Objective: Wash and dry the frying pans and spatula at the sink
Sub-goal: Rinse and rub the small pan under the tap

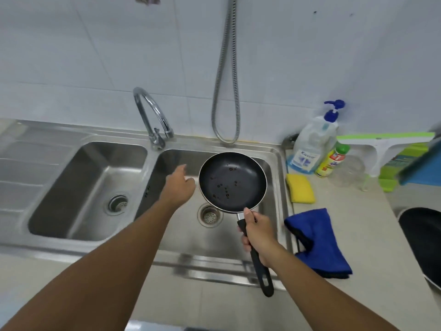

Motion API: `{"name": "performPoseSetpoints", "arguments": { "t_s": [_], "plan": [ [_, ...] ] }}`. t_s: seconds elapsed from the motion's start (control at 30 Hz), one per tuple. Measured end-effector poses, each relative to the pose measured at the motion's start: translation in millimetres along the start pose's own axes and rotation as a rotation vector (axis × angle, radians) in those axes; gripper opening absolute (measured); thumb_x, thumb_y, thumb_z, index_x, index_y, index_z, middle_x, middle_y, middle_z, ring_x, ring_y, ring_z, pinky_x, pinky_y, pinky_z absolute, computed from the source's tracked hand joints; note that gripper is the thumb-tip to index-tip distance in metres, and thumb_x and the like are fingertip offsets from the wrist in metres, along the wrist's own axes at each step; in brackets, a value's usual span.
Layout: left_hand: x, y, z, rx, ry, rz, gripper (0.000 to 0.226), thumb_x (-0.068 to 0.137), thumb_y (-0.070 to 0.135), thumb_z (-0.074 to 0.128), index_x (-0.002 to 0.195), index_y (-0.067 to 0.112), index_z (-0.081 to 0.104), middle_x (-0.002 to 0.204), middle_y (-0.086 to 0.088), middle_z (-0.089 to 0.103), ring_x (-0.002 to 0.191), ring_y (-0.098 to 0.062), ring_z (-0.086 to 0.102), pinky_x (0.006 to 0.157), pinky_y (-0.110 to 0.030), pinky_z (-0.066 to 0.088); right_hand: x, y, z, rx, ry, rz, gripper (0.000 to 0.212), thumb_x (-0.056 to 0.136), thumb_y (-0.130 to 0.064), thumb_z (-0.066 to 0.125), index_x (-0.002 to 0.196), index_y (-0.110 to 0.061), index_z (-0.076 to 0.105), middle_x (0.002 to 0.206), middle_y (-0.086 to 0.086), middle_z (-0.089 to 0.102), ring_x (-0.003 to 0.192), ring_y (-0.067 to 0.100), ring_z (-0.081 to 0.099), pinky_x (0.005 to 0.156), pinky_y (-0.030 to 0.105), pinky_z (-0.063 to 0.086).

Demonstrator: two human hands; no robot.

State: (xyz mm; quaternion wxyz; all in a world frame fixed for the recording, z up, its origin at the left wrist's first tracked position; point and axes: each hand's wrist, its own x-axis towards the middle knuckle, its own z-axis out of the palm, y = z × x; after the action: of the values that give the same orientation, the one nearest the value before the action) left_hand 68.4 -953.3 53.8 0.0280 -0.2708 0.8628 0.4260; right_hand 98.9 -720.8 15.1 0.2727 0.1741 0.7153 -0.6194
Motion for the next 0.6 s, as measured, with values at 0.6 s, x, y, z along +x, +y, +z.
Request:
{"name": "performPoseSetpoints", "arguments": {
  "t_s": [0.6],
  "plan": [
    [161.8,-30.1,-95.9,0.570,-0.124,0.258,0.090,0.089,0.005,0.058,0.162,0.005,0.007,0.171,-0.011,0.006,0.156,-0.034,0.012,0.124,-0.044,0.022,41.1,-14.9,101.9,0.029,0.058,0.016,0.038,0.108,-0.039,0.043,0.086,-0.010,0.054,0.077,0.011,0.065,0.046,0.018,0.040,0.042,0.025,0.032]
  ]
}}
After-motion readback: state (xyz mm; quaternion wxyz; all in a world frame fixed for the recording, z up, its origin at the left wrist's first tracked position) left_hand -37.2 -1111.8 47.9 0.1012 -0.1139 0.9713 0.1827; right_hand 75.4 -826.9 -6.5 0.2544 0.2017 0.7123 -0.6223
